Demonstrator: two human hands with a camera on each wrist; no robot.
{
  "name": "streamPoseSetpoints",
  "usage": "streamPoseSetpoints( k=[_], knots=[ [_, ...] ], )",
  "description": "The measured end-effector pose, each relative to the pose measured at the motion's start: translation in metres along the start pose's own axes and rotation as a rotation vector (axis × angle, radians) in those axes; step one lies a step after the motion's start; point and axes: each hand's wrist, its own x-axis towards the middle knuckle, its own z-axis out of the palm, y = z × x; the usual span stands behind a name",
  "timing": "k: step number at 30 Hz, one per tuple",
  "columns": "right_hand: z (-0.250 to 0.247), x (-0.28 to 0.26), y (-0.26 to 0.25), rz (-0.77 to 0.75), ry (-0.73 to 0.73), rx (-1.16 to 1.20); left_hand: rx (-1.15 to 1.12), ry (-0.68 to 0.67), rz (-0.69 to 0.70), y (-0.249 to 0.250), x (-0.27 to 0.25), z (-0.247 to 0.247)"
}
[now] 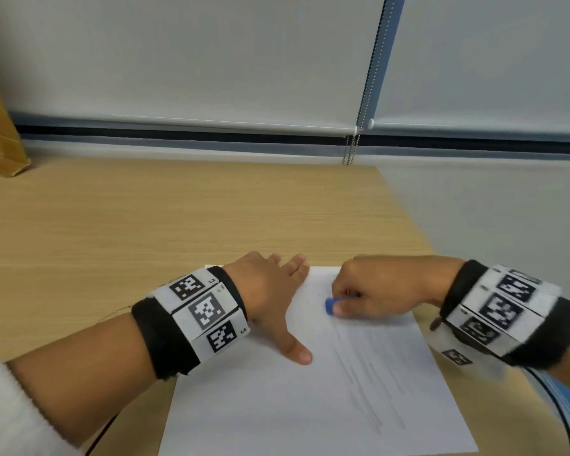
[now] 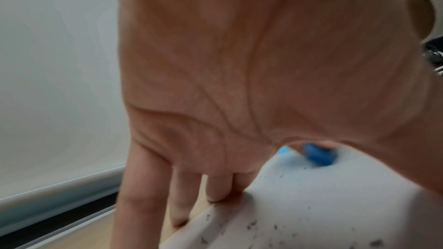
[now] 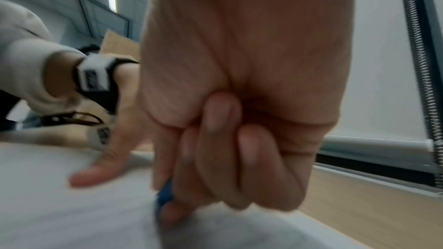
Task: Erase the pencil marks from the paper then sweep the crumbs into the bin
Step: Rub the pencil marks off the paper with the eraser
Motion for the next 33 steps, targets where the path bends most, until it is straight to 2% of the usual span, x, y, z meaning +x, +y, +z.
streamPoseSetpoints(
  k=[2,6,7,10,11,15,16,20,21,25,26,29,30,31,33],
  knots=[
    [0.0,-0.005,-0.009,-0.031,-0.11,0.012,-0.005,-0.001,-0.001,0.0,0.0,0.0],
    [-0.003,0.002,-0.003,-0.001,0.048,0.006,-0.011,0.007,-0.004,-0.001,0.001,0.001],
    [0.0,0.0,-0.004,-0.011,0.047,0.001,-0.004,0.011,-0.005,-0.001,0.001,0.001],
    [0.006,-0.012,-0.017,-0.05,-0.118,0.009,0.005,0.005,-0.006,0.0,0.001,0.001],
    [0.004,-0.013,-0.021,-0.049,-0.134,0.0,-0.001,0.003,-0.005,0.0,0.001,0.001],
    [-0.002,-0.002,-0.017,0.004,0.062,-0.04,-0.021,0.011,0.006,-0.002,0.001,0.002],
    [0.0,-0.005,-0.017,0.011,0.056,-0.044,-0.016,0.013,0.008,-0.002,0.001,0.002],
    [0.008,-0.025,-0.028,-0.005,-0.207,-0.049,-0.016,0.0,0.011,-0.002,0.001,0.0],
    [0.006,-0.023,-0.029,-0.011,-0.194,-0.058,-0.017,-0.003,0.008,-0.001,0.001,-0.001],
    [0.004,-0.012,-0.021,0.016,0.066,-0.089,-0.016,-0.014,-0.007,0.0,0.0,-0.002],
    [0.006,-0.015,-0.021,0.02,0.048,-0.083,-0.011,-0.015,-0.01,0.0,0.0,-0.002],
    [0.009,-0.034,-0.033,-0.008,-0.23,-0.035,-0.01,-0.023,-0.016,0.001,0.0,-0.002],
    [0.008,-0.036,-0.036,-0.013,-0.272,-0.026,-0.013,-0.025,-0.017,0.001,0.0,-0.002],
    [0.006,-0.033,-0.037,-0.013,-0.243,-0.047,-0.014,-0.028,-0.017,0.002,0.0,-0.003],
    [0.0,-0.018,-0.028,0.021,-0.06,-0.142,-0.013,-0.037,-0.021,0.002,0.001,-0.003]
  ],
)
